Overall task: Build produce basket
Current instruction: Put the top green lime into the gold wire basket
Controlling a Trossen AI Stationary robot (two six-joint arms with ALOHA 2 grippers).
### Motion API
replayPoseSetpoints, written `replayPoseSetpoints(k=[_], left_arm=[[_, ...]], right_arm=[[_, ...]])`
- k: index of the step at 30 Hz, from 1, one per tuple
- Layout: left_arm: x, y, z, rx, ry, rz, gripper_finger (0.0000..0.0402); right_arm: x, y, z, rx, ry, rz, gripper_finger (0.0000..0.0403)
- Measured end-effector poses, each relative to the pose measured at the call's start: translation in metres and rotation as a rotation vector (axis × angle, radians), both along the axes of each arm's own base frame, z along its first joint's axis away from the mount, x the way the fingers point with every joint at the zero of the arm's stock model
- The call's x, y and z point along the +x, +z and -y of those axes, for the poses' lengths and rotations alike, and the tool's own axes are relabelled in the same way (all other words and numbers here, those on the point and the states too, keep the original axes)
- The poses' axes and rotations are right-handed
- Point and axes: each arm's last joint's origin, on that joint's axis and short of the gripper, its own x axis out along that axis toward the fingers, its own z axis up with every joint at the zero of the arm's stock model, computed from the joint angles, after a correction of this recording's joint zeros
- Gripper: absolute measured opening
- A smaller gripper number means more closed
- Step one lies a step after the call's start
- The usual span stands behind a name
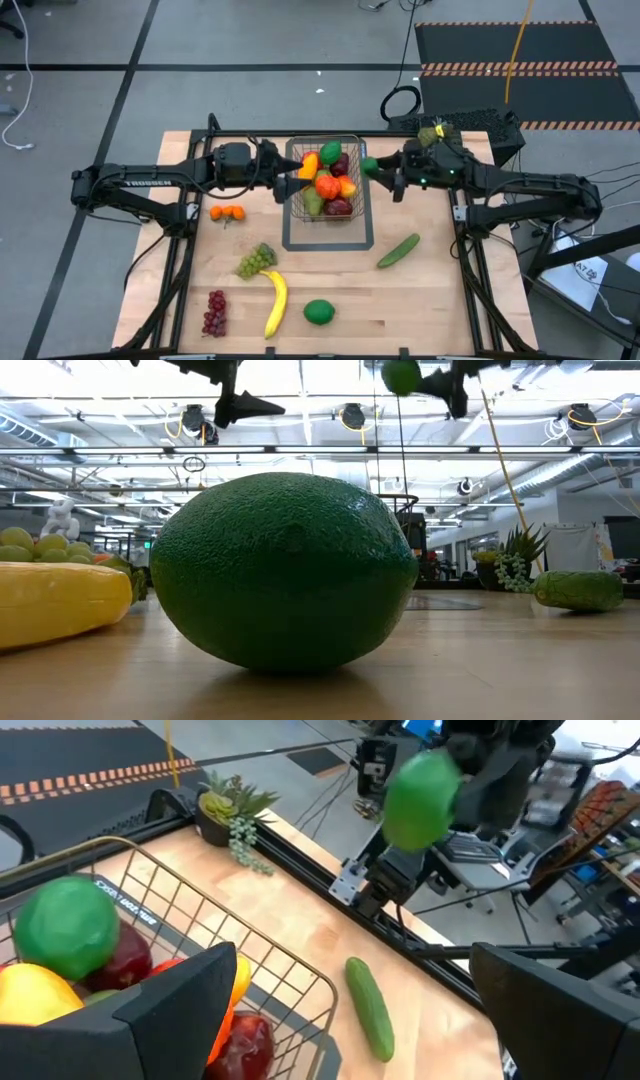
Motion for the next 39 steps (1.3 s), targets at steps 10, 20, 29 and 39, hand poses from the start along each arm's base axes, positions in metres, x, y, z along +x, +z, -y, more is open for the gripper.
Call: replayPoseSetpoints(k=[10, 20, 29, 39], left_arm=[[0.000, 0.000, 0.001, 0.015, -0.048, -0.003, 0.0399], [0.000, -0.002, 0.001, 0.024, -0.056, -0.019, 0.0399], [-0.001, -0.002, -0.001, 0.011, 0.050, -0.018, 0.0399], [-0.001, -0.001, -0.001, -0.110, 0.225, 0.021, 0.0399]], right_arm=[[0.011, 0.030, -0.008, 0.087, 0.038, 0.385, 0.0206], [0.005, 0.056, -0.008, 0.164, 0.110, 0.727, 0.0210], [-0.011, 0.077, -0.013, 0.366, 0.370, 0.996, 0.0212], [-0.017, 0.082, -0.017, 0.658, 0.614, 1.016, 0.0212]])
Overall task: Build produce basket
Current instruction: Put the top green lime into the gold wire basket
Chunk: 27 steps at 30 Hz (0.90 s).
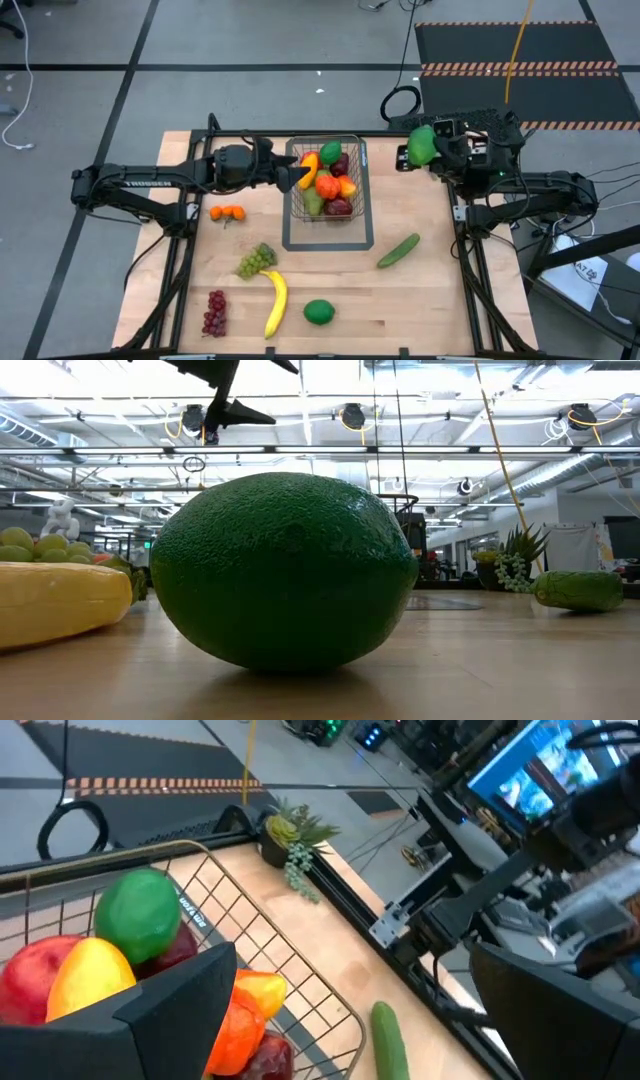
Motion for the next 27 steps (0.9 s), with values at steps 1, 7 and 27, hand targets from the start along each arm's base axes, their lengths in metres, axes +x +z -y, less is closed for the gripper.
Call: replayPoseSetpoints(k=[1, 7, 27], left_arm=[[0.000, 0.000, 0.001, -0.009, 0.009, 0.004, 0.0399], [0.002, -0.002, 0.013, -0.036, 0.014, 0.003, 0.0399], [0.009, -0.006, 0.033, -0.095, 0.034, 0.033, 0.0399]], right_arm=[[0.000, 0.000, 0.000, 0.007, 0.009, -0.001, 0.0212], [-0.004, 0.003, -0.001, 0.022, 0.055, 0.038, 0.0212], [-0.015, 0.010, -0.002, 0.072, 0.142, 0.166, 0.0212]])
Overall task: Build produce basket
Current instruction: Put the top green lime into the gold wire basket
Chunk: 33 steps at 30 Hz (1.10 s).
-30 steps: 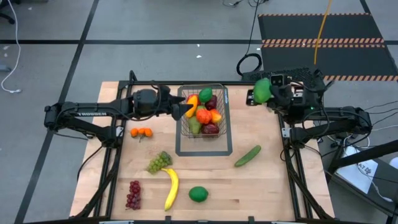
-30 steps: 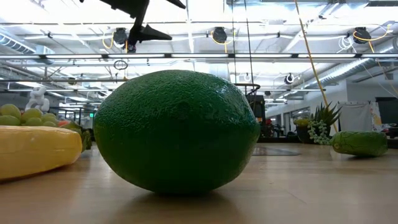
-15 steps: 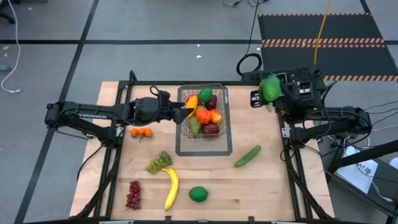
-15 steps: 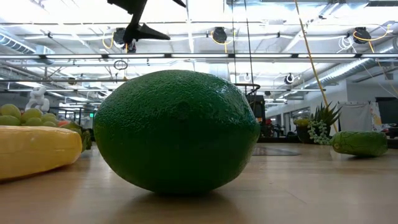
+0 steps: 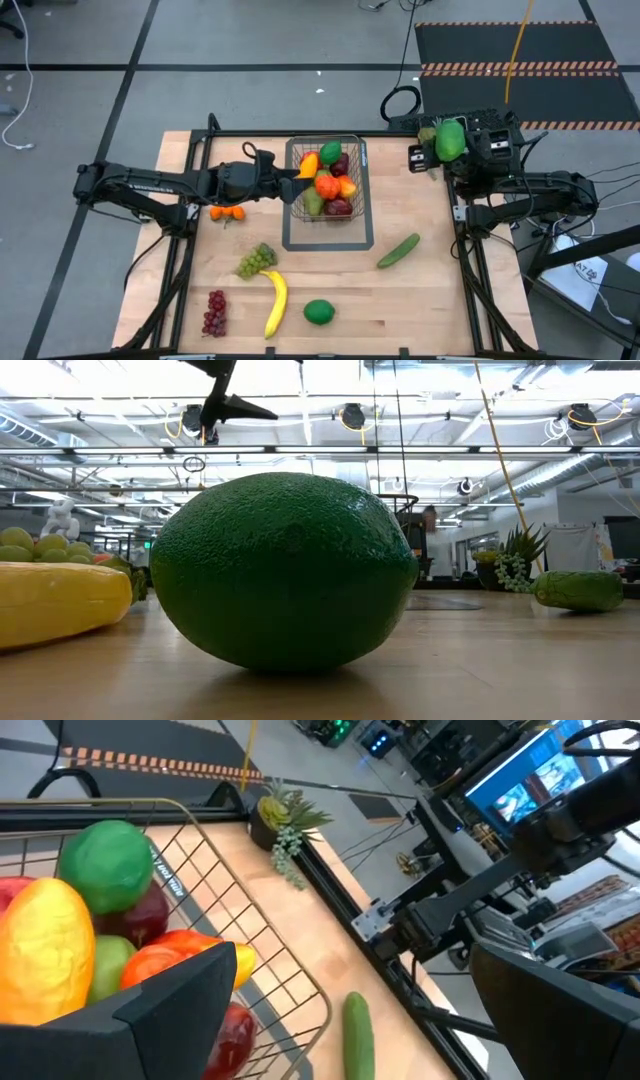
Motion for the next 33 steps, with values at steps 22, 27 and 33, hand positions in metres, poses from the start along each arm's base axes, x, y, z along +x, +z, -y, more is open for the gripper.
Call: replayPoseSetpoints(k=[22, 27, 33], left_arm=[[0.000, 0.000, 0.000, 0.018, -0.024, -0.012, 0.0399], [0.001, -0.001, 0.003, 0.012, -0.063, -0.014, 0.0399], [0.001, -0.001, 0.004, 0.014, -0.110, -0.017, 0.0399]], right_arm=[[0.010, 0.018, 0.003, -0.155, -0.367, -0.092, 0.0212], [0.014, 0.050, 0.003, -0.331, -0.545, -0.208, 0.0212], [0.019, 0.076, 0.003, -0.488, -0.727, -0.231, 0.0212]])
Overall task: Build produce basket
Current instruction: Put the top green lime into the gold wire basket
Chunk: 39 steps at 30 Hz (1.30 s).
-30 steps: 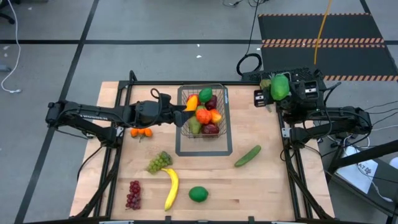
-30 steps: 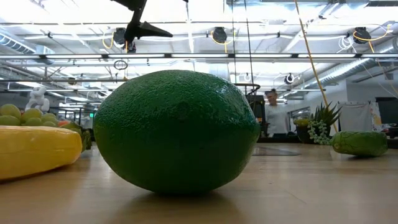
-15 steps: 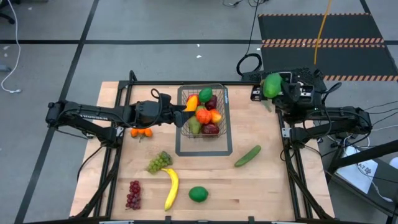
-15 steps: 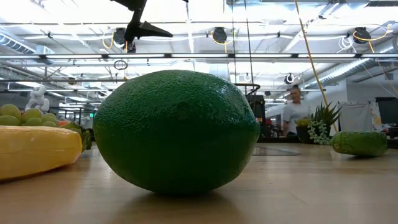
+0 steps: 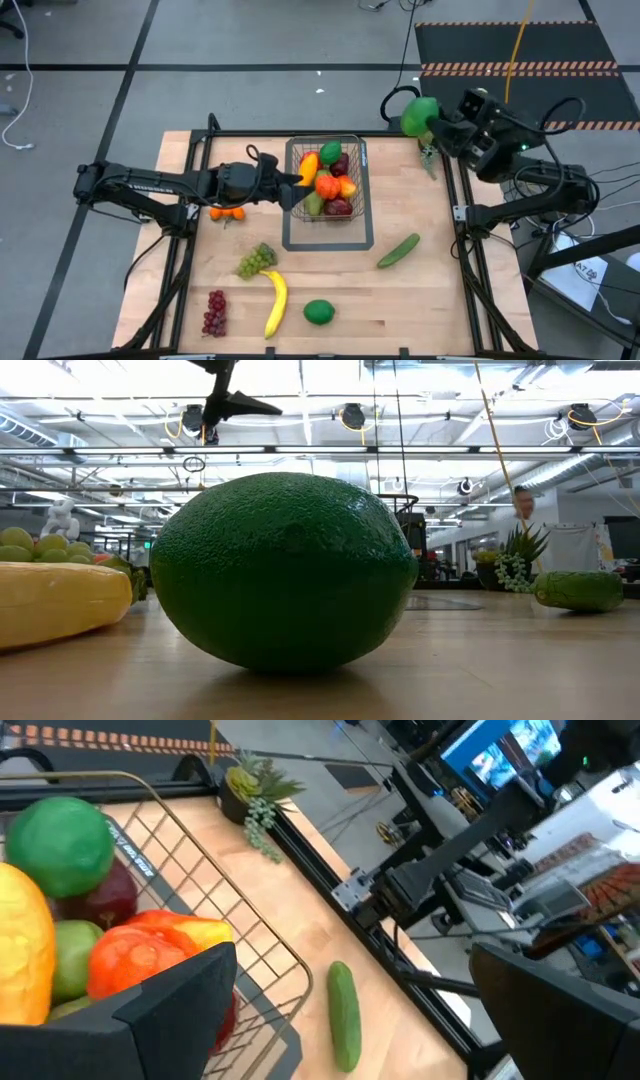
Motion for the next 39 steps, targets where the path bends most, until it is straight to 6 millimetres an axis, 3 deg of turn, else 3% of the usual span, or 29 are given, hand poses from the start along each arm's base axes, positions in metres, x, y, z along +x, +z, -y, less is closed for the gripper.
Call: replayPoseSetpoints(k=[15, 21, 29, 39], left_arm=[[0.000, 0.000, 0.002, -0.007, -0.080, -0.002, 0.0399], [0.000, 0.000, -0.001, 0.008, -0.075, -0.006, 0.0399], [0.000, 0.000, -0.008, 0.007, -0.048, -0.007, 0.0399], [-0.001, 0.000, -0.017, 0.010, 0.005, -0.008, 0.0399]], right_arm=[[0.015, 0.014, 0.005, -0.212, -0.333, -0.003, 0.0212], [0.021, 0.025, 0.004, -0.346, -0.428, -0.080, 0.0212], [0.026, 0.026, 0.000, -0.482, -0.687, -0.160, 0.0212], [0.027, 0.025, -0.006, -0.667, -0.858, -0.196, 0.0212]])
